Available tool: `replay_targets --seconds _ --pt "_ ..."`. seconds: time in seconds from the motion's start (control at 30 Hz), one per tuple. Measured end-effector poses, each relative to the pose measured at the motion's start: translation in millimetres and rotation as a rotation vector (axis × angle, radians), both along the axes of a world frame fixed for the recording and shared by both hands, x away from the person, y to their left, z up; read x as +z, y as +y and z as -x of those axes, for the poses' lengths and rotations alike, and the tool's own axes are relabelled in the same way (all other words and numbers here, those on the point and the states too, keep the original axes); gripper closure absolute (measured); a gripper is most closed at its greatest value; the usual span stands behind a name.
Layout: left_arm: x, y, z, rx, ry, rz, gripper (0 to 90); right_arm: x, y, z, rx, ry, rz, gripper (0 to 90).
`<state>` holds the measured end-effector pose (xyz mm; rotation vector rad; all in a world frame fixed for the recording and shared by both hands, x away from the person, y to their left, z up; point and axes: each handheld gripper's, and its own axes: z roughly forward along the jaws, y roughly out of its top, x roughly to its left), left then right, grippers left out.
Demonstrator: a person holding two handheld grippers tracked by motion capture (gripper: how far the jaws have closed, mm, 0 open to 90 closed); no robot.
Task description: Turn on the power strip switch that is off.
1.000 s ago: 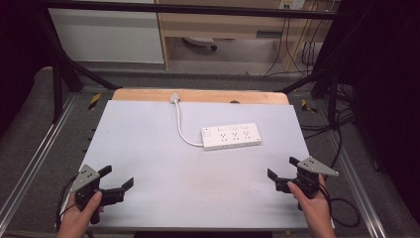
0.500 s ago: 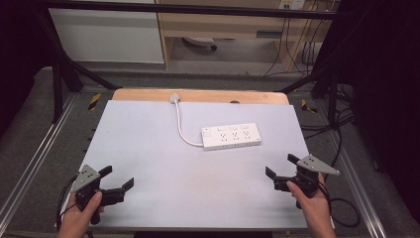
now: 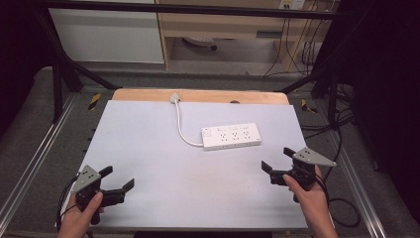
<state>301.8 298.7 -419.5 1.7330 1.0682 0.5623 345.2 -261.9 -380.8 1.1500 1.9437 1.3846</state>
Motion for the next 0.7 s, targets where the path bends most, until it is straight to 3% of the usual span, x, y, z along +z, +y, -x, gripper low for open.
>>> replay_targets --seconds 0.3,0.7 --pt "-0.1 -0.2 -0.2 0.001 0.006 0.003 5.9 9.3 11.4 -13.3 0.007 -0.017 0.002 2.1" --pt "-0.8 -0.1 -0.5 0.002 0.009 -0.003 5.9 23.2 18.1 -32.0 0.013 -0.031 -0.032 2.0"
